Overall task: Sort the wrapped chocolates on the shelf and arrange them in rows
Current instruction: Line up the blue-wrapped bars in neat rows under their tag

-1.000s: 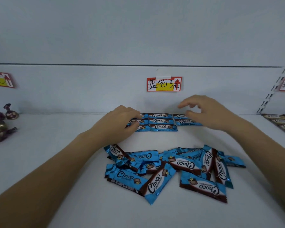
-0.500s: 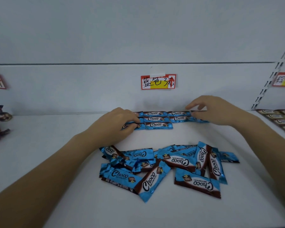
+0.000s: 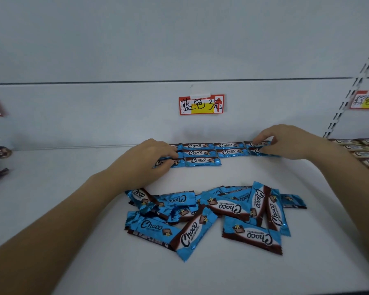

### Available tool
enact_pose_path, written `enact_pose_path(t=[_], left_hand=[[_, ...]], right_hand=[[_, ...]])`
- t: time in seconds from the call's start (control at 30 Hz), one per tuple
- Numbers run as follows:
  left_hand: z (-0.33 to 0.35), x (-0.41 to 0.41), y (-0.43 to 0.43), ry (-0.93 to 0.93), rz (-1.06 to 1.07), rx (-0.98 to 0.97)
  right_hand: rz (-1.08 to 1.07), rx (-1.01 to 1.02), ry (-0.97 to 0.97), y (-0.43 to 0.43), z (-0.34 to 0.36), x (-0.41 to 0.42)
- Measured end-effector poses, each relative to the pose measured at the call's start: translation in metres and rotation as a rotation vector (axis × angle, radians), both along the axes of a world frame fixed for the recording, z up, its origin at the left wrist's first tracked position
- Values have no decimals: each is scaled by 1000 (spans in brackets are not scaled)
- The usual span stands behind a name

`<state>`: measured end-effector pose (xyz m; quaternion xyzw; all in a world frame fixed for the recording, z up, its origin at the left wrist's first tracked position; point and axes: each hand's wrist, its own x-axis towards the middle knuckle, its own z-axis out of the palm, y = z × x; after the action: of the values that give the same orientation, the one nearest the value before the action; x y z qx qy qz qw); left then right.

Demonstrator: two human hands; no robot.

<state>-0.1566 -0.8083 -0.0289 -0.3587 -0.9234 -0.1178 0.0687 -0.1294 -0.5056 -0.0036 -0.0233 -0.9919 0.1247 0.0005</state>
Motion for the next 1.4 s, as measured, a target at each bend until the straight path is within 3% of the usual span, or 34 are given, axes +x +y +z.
enact_pose_path(t=[0.13, 0.27, 0.43, 0.67, 0.77, 0.9, 1.0, 1.13, 1.23, 1.33, 1.4], left_hand=[[15, 4, -8, -109, -64, 76], [31, 16, -11, -376, -155, 118], [30, 27, 0, -514, -189, -58], [30, 29, 3, -633, -198, -60], [35, 30, -3, -649, -154, 111], [37, 25, -8, -677, -69, 529], [35, 24, -5, -789, -52, 778], [34, 27, 0, -933, -78, 987], [31, 31, 6, -812, -51, 964], [31, 36, 12, -577, -42, 797], [31, 37, 16, -550, -47, 730]], right_hand=[[132, -144, 54, -17, 10, 9], [402, -331, -93, -54, 23, 29], [558, -167, -369, -76, 22, 40], [635, -234, -440, -86, 17, 43], [632, -262, -466, -85, 16, 44], [555, -440, -500, -78, 17, 43], [486, -593, -420, -70, 21, 41], [376, -1042, -335, -66, 26, 37], [297, -1232, -280, -63, 32, 31], [239, -1214, -232, -50, 31, 25], [210, -1164, -218, -36, 26, 24]])
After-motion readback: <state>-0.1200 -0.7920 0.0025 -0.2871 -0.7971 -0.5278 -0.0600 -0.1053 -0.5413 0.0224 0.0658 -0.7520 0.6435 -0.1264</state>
